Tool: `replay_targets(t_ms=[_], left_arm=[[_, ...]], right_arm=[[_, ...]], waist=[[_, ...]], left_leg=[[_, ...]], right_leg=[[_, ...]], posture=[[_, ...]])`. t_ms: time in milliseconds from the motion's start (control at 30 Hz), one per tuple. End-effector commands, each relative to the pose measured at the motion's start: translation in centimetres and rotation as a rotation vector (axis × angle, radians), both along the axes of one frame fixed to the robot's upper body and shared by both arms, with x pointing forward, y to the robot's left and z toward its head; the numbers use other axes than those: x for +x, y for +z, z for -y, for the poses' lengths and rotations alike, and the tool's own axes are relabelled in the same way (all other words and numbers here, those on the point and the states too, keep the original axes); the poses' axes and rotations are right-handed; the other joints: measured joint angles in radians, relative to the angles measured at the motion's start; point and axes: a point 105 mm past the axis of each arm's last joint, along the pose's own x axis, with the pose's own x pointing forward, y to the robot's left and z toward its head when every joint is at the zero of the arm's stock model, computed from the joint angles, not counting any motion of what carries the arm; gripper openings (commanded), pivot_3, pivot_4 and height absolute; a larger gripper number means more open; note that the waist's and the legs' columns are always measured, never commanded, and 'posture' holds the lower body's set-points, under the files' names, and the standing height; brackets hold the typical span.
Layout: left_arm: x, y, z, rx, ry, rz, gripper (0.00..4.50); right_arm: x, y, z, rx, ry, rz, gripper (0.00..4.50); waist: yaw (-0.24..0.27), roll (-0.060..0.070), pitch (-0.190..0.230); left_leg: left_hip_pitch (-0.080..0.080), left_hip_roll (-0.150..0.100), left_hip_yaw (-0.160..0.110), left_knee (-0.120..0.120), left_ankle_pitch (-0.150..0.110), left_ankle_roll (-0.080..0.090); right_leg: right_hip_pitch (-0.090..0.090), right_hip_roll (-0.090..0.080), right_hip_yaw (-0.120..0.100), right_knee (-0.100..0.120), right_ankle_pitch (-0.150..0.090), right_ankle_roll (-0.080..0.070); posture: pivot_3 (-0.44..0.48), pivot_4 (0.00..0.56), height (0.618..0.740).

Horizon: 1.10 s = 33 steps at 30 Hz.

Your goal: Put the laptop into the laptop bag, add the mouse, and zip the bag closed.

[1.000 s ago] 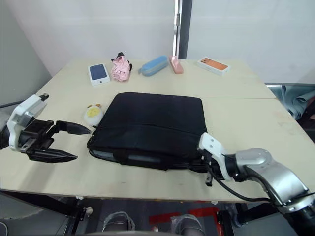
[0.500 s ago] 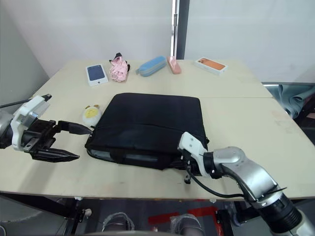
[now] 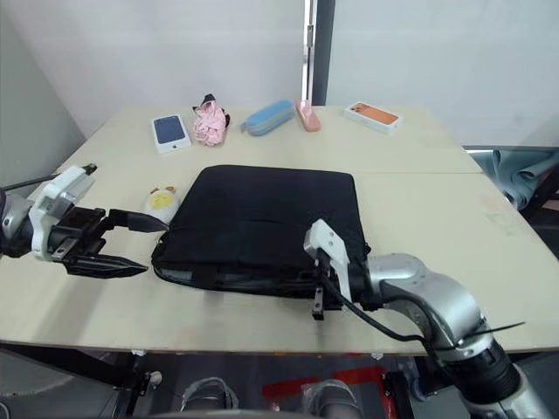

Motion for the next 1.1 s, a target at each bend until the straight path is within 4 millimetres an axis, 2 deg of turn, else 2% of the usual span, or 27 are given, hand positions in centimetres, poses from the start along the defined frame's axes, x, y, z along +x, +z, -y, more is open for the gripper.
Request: replay_targets(t_ms=[33,200,267,400,600,767,1000,1100], left_arm=[[-0.1,0.2,-0.1,-0.006,-0.012,0.009,3.89],[-0.1,0.0,-0.1,-0.010,0.002,0.005,3.89],[-0.2,0.0,-0.1,-0.009,0.005,0.004,3.89],[-0.2,0.0,-0.1,-0.008,0.012,0.008,3.89],[-0.1,0.4,-0.2,-0.010,0.038,0.020,3.89],[-0.1,0.9,-0.4,-0.027,0.061,0.026,3.89],[-0.2,1.2,-0.4,-0.035,0.077,0.022,3.89],[-0.3,1.2,-0.5,-0.037,0.083,0.021,3.89]], right_arm=[[1.5,1.6,0.4,0.023,-0.042,0.055,0.07],[2.3,2.5,0.7,0.014,-0.040,0.081,0.07],[3.7,1.7,1.1,-0.046,-0.095,0.105,0.07],[5.2,0.4,1.5,-0.140,-0.122,0.131,0.07],[5.5,-0.9,1.2,-0.180,-0.070,0.141,0.07],[4.4,-1.8,0.6,-0.106,0.034,0.056,0.07],[5.6,-0.2,-0.2,-0.006,0.045,0.063,0.07],[6.3,-1.1,0.0,-0.067,0.023,0.078,0.07]], waist=[[0.001,0.000,0.000],[0.006,0.000,0.000],[0.008,0.000,0.000],[0.009,0.000,0.000],[0.009,0.000,0.000],[0.007,0.000,0.000],[0.005,0.000,0.000],[0.006,0.000,0.000]], left_leg=[[0.000,0.000,0.000,0.000,0.000,0.000],[0.000,0.000,0.000,0.000,0.000,0.000],[0.000,0.000,0.000,0.000,0.000,0.000],[0.000,0.000,0.000,0.001,0.000,0.000],[0.000,0.000,0.000,0.001,0.000,0.000],[0.000,0.000,-0.001,0.002,0.000,0.000],[0.000,0.000,-0.001,0.005,0.000,0.000],[0.000,0.000,-0.001,0.005,0.000,0.000]], right_leg=[[0.000,0.000,0.000,0.000,0.000,0.000],[0.000,0.000,-0.001,0.000,0.000,0.000],[0.000,0.000,-0.001,0.000,0.000,0.000],[0.000,0.000,0.000,0.001,0.000,0.000],[0.000,0.000,-0.001,0.000,0.000,0.000],[0.000,0.000,0.000,0.002,0.000,0.000],[0.000,0.000,-0.001,0.004,0.000,-0.001],[0.000,0.000,-0.001,0.005,0.000,-0.001]], posture=[[0.000,0.150,0.740],[0.000,0.150,0.740],[0.000,0.150,0.740],[0.000,0.150,0.740],[0.000,0.150,0.740],[0.000,0.150,0.740],[0.000,0.150,0.740],[0.000,0.150,0.740]])
